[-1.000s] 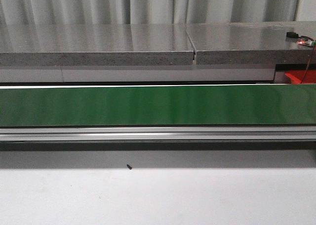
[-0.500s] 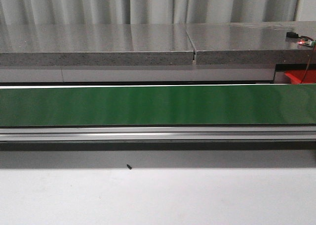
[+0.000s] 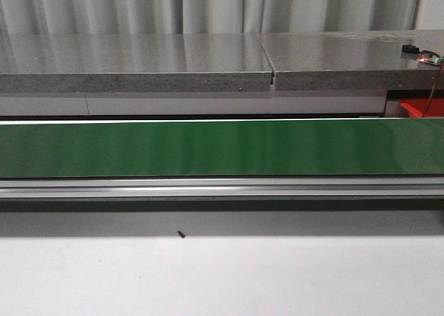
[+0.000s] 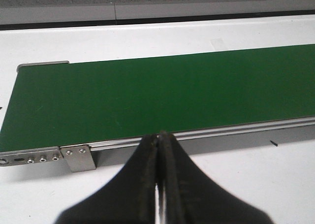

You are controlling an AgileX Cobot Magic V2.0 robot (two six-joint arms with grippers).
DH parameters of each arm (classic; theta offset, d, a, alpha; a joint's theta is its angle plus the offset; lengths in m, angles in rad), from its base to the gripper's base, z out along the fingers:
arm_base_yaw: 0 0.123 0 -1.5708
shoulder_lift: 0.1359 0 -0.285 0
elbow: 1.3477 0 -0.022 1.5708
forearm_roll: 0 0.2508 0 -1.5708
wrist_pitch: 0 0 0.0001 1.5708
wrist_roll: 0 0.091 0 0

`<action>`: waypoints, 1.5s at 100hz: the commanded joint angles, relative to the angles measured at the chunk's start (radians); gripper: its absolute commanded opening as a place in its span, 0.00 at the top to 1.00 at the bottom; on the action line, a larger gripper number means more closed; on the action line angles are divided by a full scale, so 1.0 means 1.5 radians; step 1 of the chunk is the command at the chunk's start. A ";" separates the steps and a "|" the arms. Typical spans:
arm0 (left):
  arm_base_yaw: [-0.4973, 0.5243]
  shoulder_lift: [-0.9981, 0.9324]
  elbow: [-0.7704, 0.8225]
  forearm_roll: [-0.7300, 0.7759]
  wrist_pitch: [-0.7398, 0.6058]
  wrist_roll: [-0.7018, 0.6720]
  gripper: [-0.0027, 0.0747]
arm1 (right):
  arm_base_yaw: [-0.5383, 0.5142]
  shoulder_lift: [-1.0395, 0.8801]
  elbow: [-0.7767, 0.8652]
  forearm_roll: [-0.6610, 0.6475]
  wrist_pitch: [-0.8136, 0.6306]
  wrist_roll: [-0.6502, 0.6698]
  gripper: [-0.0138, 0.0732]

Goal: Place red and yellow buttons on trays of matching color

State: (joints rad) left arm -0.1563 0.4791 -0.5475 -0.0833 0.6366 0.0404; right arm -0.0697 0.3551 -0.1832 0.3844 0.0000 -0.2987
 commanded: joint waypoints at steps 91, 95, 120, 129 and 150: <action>-0.004 0.003 -0.019 -0.004 -0.045 -0.005 0.99 | -0.002 -0.258 0.131 -0.301 0.043 0.298 0.92; -0.004 0.003 -0.019 -0.004 -0.045 -0.005 0.99 | -0.002 -0.258 0.131 -0.301 0.043 0.298 0.92; -0.004 0.003 -0.019 -0.004 -0.045 -0.005 0.99 | -0.002 -0.258 0.131 -0.295 0.034 0.298 0.92; -0.004 0.003 -0.019 -0.004 -0.045 -0.005 0.99 | -0.002 -0.258 0.131 -0.295 0.034 0.298 0.92; -0.004 0.003 -0.019 -0.004 -0.045 -0.005 0.99 | -0.002 -0.258 0.131 -0.295 0.034 0.298 0.92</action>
State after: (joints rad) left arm -0.1563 0.4791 -0.5475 -0.0816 0.6366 0.0404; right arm -0.0697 -0.0102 0.0270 -0.0534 0.1375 0.1482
